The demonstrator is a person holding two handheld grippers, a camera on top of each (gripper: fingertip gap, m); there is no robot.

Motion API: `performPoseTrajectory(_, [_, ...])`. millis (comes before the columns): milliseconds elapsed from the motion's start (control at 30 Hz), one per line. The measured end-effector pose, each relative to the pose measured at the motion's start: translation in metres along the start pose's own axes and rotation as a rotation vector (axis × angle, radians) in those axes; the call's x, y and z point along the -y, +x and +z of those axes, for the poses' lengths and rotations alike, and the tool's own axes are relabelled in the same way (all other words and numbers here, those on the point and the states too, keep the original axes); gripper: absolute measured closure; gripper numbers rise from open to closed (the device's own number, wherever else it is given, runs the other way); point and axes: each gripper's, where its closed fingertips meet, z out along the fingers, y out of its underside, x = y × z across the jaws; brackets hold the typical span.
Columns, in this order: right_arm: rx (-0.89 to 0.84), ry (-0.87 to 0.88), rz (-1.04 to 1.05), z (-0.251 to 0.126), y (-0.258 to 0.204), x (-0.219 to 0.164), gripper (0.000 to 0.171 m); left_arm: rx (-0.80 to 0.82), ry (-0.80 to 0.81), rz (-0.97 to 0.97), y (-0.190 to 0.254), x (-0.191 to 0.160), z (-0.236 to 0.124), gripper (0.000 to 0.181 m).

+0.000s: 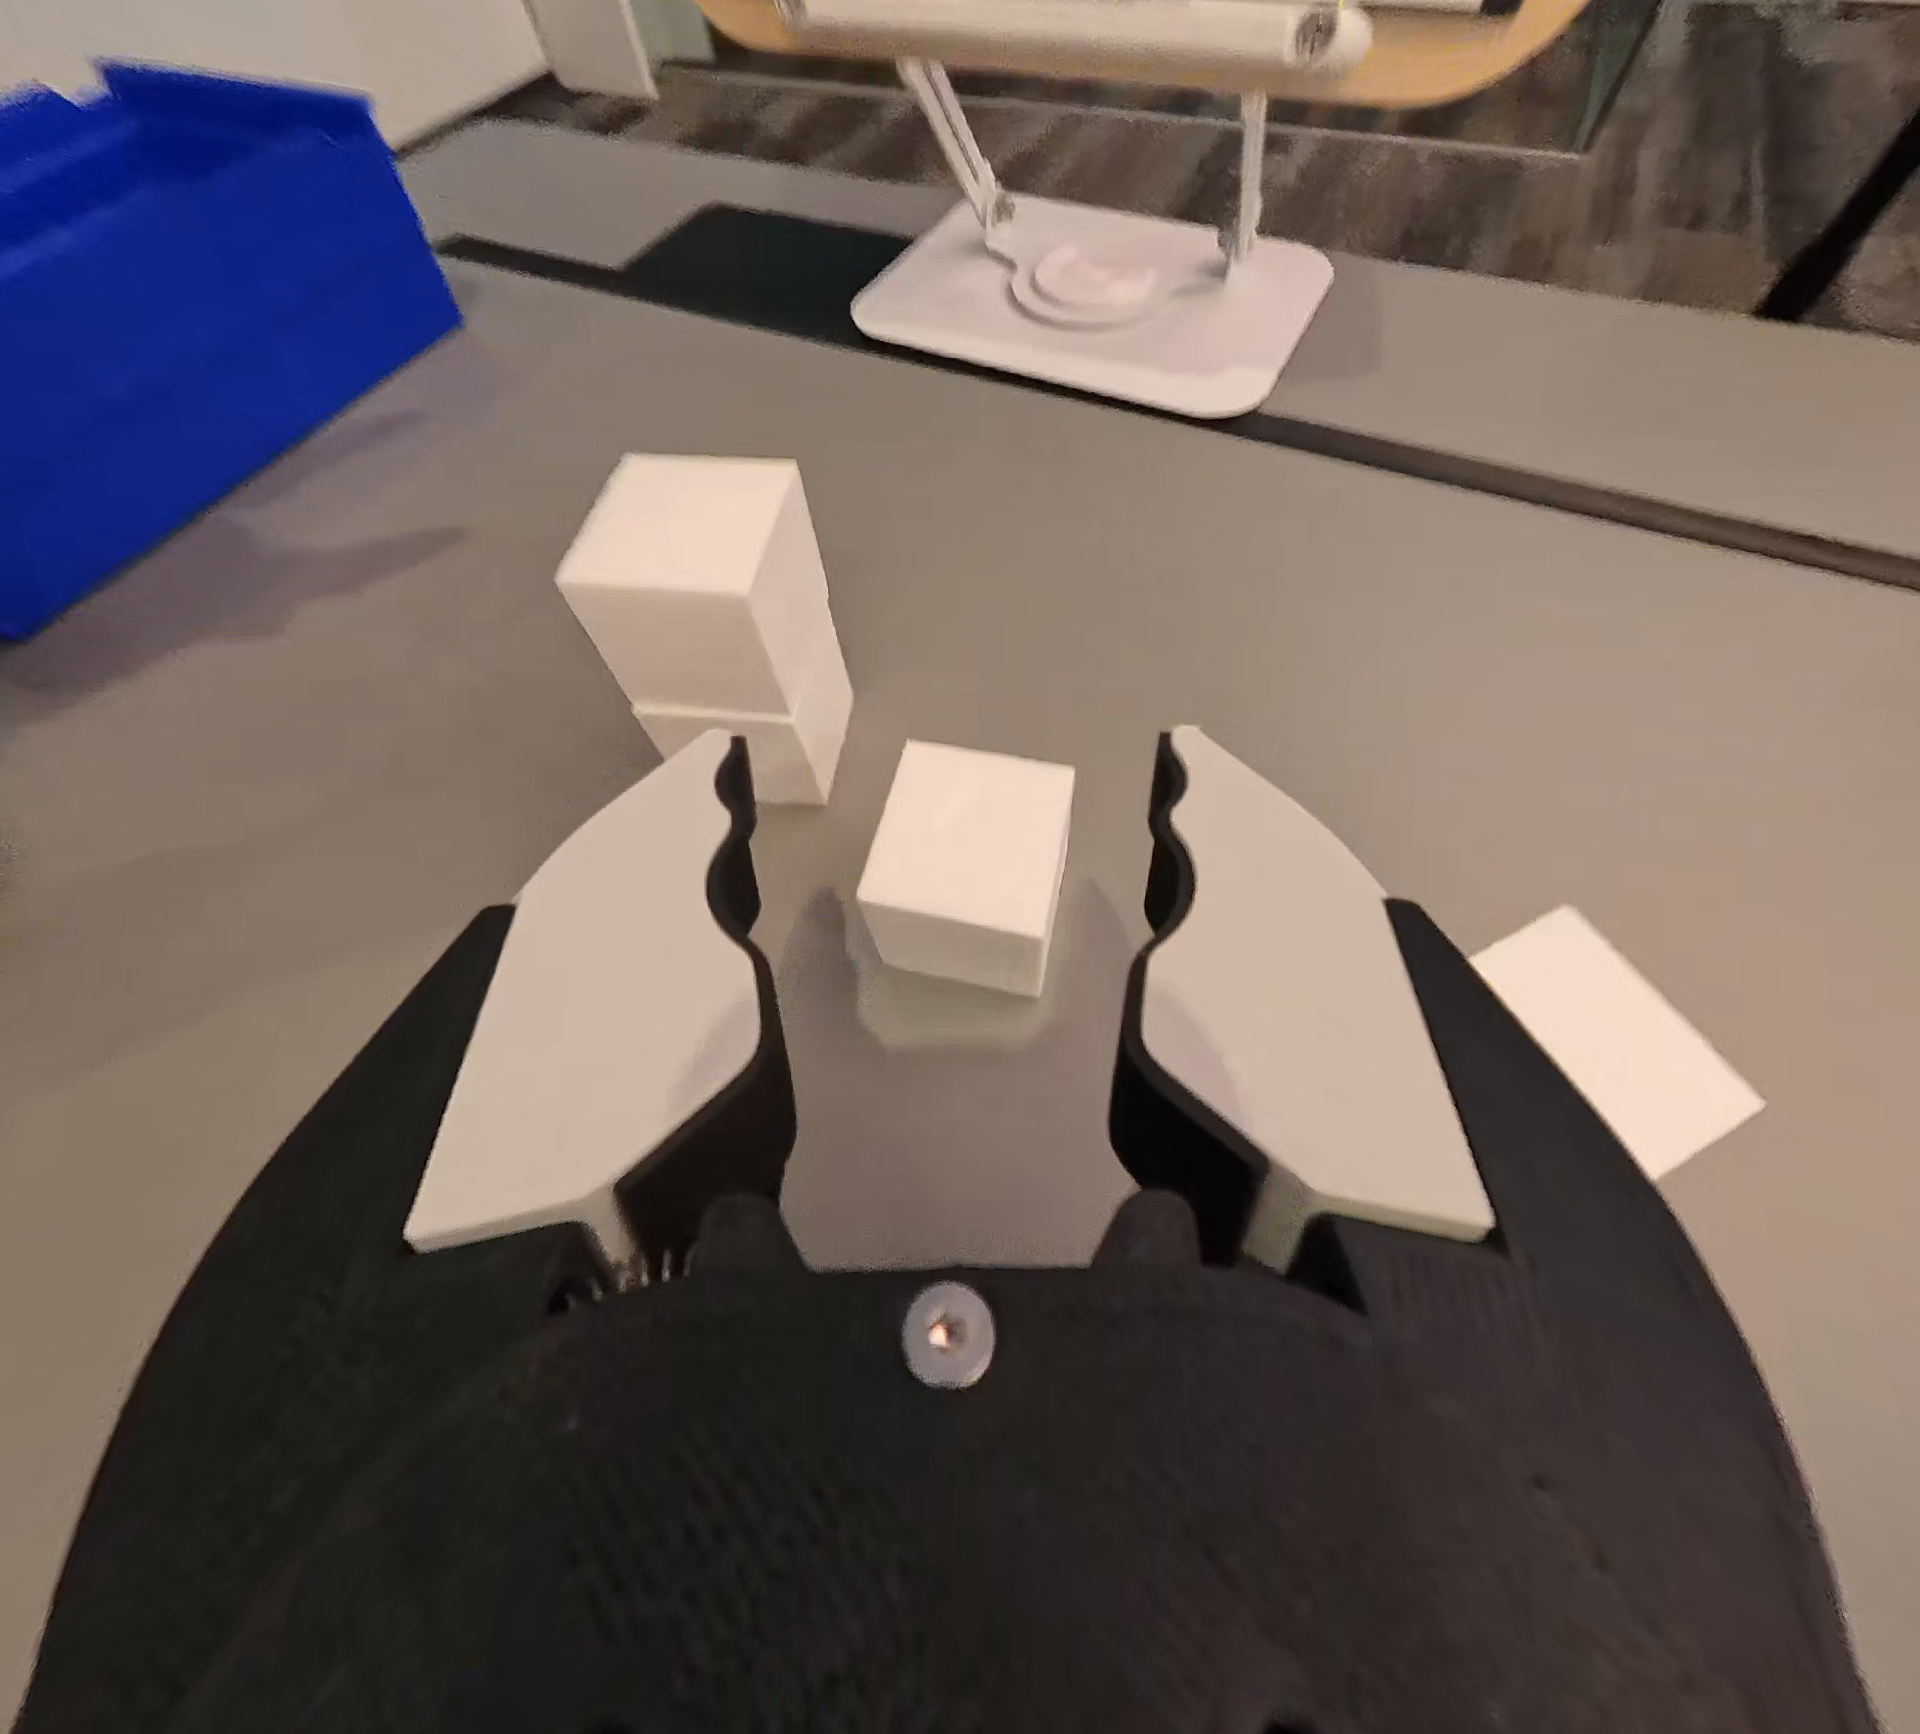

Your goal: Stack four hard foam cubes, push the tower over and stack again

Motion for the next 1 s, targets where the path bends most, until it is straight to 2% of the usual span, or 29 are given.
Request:
performPoseTrajectory(133, [-0.093, -0.07, -0.025, 0.018, -0.001, -0.03, 0.095, -0.015, -0.009, -0.007, 0.0, -0.004, -0.002, 0.092])
performPoseTrajectory(233, [-0.159, -0.095, -0.007, 0.028, 0.004, -0.045, 0.087, -0.021, -0.037, -0.014, -0.002, -0.01, -0.001, 0.092])
performPoseTrajectory(400, [-0.192, -0.149, 0.008, 0.04, 0.006, -0.063, 0.087, -0.051, -0.037, -0.035, 0.002, -0.01, 0.002, 0.092])
performPoseTrajectory(600, [-0.123, -0.227, 0.03, 0.049, 0.003, -0.08, 0.114, -0.034, -0.052, -0.019, 0.0, -0.014, 0.003, 0.092])
performPoseTrajectory(633, [-0.119, -0.229, 0.033, 0.048, 0.004, -0.079, 0.114, -0.03, -0.048, -0.021, -0.001, -0.013, 0.003, 0.093])
performPoseTrajectory(700, [-0.117, -0.21, 0.009, 0.042, 0.006, -0.068, 0.114, -0.031, -0.037, -0.031, -0.003, -0.011, 0.001, 0.093])
performPoseTrajectory(800, [-0.064, -0.112, -0.036, 0.028, 0.003, -0.015, 0.114, -0.025, -0.029, -0.047, -0.009, -0.011, -0.001, 0.094])
performPoseTrajectory(900, [0.056, -0.087, -0.004, 0.018, -0.021, 0.041, 0.114, -0.011, -0.029, -0.062, -0.015, -0.012, -0.003, 0.095])
performPoseTrajectory(1000, [0.131, -0.119, -0.012, 0.026, -0.056, 0.061, 0.114, 0.007, -0.04, -0.065, -0.021, -0.015, -0.003, 0.095])
